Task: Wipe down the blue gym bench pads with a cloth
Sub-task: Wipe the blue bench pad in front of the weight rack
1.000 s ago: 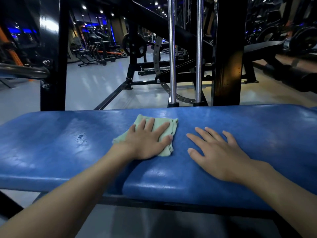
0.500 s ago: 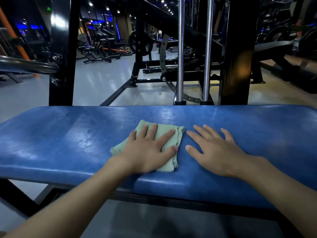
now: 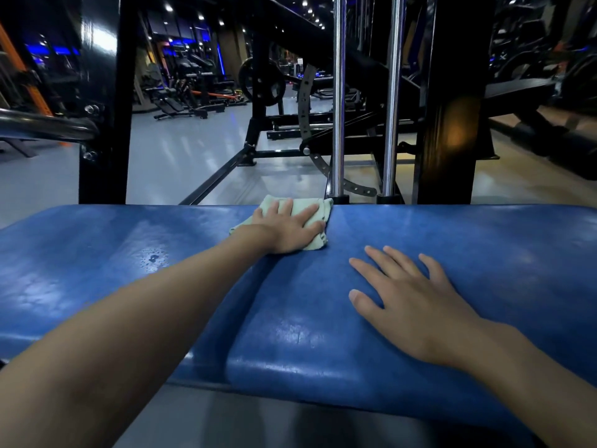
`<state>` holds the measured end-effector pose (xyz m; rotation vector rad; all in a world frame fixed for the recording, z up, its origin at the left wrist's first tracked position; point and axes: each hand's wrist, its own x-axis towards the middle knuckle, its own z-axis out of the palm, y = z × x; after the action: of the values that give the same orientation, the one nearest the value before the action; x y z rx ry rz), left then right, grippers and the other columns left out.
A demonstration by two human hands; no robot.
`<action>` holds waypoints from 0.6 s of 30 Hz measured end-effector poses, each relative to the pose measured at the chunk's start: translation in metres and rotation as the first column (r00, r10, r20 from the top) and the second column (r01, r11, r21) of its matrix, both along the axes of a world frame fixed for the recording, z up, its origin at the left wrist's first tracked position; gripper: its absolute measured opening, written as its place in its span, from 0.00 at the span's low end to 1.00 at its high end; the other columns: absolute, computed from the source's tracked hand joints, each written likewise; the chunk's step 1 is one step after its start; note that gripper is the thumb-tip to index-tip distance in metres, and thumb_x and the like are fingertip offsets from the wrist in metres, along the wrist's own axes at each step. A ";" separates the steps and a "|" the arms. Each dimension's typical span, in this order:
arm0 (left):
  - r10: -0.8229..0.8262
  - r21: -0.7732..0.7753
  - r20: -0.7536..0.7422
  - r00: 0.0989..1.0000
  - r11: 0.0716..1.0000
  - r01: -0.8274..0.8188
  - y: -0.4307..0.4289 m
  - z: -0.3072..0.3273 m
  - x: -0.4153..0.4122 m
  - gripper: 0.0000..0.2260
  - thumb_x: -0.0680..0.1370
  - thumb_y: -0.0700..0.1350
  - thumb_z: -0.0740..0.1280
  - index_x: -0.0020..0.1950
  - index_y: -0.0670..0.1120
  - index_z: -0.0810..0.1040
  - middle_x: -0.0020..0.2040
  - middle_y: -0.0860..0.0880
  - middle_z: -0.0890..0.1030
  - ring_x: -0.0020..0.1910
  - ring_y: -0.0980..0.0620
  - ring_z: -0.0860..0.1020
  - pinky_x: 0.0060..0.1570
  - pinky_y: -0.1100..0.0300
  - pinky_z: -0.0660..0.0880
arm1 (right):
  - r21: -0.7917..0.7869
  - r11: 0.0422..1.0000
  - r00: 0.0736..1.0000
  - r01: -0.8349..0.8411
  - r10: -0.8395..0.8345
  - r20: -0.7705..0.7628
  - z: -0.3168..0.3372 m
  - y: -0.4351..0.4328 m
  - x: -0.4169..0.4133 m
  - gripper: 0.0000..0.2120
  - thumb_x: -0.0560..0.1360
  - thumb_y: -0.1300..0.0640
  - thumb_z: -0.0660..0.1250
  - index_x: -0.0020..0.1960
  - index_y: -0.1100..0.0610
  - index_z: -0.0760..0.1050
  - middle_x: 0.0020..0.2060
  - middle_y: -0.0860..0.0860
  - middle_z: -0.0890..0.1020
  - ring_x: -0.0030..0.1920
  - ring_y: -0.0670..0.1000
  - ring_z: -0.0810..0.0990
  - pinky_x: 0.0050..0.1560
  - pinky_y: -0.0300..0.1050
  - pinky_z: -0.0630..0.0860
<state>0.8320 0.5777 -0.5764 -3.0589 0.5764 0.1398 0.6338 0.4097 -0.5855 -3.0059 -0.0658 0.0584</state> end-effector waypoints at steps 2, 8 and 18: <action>-0.016 -0.002 0.003 1.000 1.000 0.016 0.008 -0.001 -0.026 0.29 0.78 0.70 0.42 0.78 0.67 0.44 0.82 0.45 0.47 0.80 0.43 0.45 0.75 0.39 0.44 | 0.007 1.000 1.000 0.000 0.000 -0.007 0.001 0.000 0.000 0.30 0.79 0.35 0.41 0.79 0.40 0.44 0.80 0.42 0.42 0.78 0.45 0.38 0.76 0.59 0.38; -0.081 -0.005 0.046 0.996 0.997 0.081 0.041 -0.005 -0.133 0.27 0.79 0.69 0.42 0.78 0.67 0.42 0.82 0.47 0.46 0.80 0.46 0.43 0.75 0.41 0.44 | 0.029 1.000 1.000 -0.001 0.002 -0.012 0.002 -0.001 -0.002 0.29 0.80 0.35 0.42 0.80 0.41 0.45 0.80 0.42 0.44 0.79 0.45 0.39 0.76 0.59 0.38; -0.051 0.003 0.008 0.999 0.999 0.051 0.053 0.000 -0.173 0.28 0.78 0.70 0.43 0.77 0.69 0.41 0.82 0.47 0.44 0.80 0.45 0.41 0.75 0.40 0.42 | 0.090 0.996 1.000 -0.004 0.001 0.027 0.012 0.015 -0.002 0.29 0.81 0.36 0.47 0.80 0.43 0.49 0.80 0.43 0.48 0.79 0.45 0.42 0.77 0.60 0.39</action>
<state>0.6591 0.6303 -0.5762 -3.0371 0.6523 0.1266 0.6316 0.4246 -0.5737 -2.9172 -0.0732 0.0145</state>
